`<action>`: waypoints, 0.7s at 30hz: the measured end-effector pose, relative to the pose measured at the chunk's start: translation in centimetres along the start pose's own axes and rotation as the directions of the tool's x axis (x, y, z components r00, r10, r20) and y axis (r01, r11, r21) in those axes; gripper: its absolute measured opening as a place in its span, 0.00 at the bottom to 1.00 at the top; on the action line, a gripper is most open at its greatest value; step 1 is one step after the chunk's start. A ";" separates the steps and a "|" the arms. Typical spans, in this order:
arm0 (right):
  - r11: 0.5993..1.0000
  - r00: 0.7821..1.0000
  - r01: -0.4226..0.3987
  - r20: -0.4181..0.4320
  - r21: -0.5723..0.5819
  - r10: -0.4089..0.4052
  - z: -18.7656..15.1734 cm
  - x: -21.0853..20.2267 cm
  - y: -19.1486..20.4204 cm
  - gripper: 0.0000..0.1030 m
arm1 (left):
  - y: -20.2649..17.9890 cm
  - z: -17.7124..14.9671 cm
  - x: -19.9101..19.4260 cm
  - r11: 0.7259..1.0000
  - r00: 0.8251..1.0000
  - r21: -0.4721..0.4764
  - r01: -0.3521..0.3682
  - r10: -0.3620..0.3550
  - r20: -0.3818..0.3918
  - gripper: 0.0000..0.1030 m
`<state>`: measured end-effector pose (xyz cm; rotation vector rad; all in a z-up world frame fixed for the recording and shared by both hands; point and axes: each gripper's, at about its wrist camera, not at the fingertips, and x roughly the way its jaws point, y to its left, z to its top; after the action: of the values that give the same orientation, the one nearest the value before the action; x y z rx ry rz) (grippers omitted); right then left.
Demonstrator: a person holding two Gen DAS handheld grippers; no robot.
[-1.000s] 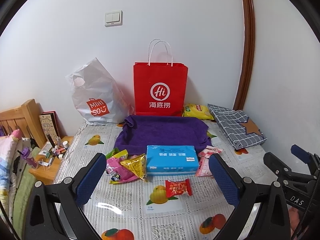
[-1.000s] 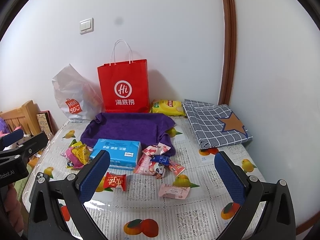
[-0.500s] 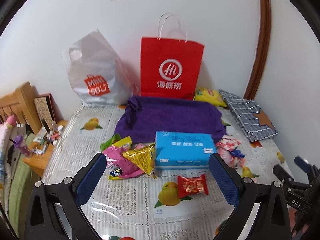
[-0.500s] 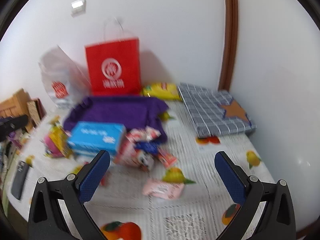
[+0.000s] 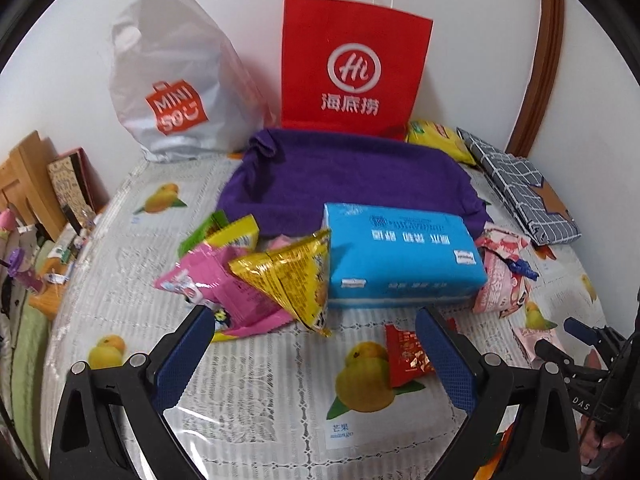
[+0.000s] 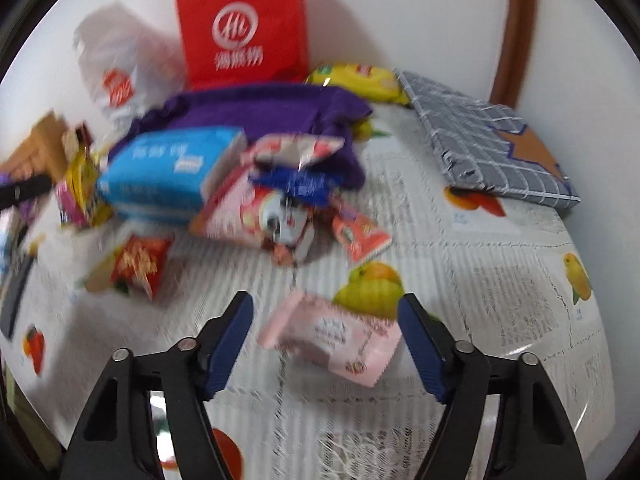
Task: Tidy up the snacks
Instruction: 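Grasp the pink biscuit packet with the right tool while the left tool approaches the pink candy bag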
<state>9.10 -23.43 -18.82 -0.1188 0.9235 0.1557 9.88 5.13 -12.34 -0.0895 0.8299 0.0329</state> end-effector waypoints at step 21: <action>0.994 0.996 -0.073 -0.048 -0.079 0.070 0.3 4.1 -1.1 0.58 | 2.0 0.4 2.2 1.000 0.999 -0.009 -0.020 0.019 -0.035 0.98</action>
<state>11.98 -24.12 -21.94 -0.1647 0.9676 0.2577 11.48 7.14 -13.84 -0.0915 0.8656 0.0538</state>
